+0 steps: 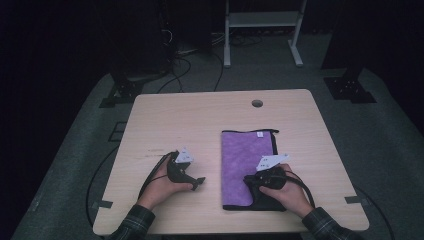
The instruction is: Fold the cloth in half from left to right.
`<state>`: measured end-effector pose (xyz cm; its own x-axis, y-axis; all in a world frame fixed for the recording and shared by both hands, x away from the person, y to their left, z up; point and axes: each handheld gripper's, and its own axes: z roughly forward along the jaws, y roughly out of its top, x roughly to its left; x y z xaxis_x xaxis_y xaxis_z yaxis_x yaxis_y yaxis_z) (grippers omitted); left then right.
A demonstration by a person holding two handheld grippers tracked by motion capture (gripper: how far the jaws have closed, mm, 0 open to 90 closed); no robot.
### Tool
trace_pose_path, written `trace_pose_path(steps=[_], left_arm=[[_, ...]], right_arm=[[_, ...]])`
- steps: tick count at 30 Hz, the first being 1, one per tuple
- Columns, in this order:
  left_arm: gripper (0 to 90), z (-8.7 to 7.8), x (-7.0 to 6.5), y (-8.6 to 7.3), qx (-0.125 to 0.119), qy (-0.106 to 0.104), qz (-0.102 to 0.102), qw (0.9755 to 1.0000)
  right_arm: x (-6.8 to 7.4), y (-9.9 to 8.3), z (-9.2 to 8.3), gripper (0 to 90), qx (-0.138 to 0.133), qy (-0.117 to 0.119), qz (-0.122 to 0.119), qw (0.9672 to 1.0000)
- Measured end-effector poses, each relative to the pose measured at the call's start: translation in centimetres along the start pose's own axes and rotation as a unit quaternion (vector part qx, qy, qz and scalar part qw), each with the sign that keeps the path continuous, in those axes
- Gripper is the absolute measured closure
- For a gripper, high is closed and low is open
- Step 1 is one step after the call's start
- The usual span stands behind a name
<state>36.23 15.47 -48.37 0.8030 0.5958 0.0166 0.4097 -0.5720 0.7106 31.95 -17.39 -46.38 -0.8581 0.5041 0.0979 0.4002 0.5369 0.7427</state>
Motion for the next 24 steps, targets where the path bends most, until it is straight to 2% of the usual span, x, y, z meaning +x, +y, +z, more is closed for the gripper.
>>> trace_pose_path(steps=[6, 13, 24], left_arm=[[0.0, 0.0, 0.0, 0.0, 0.000, 0.000, 0.000, 1.0000], [0.0, 0.0, 0.0, 0.0, 0.000, 0.000, -0.002, 1.0000], [0.0, 0.0, 0.0, 0.0, 0.000, 0.000, -0.002, 1.0000]], right_arm=[[0.2, -1.0, -1.8, 81.8, -0.002, 0.004, 0.008, 1.0000], [0.5, -2.3, -4.5, 82.0, -0.018, -0.011, 0.017, 0.9996], [0.7, -4.1, -6.3, 81.0, -0.018, -0.033, 0.026, 0.9989]])
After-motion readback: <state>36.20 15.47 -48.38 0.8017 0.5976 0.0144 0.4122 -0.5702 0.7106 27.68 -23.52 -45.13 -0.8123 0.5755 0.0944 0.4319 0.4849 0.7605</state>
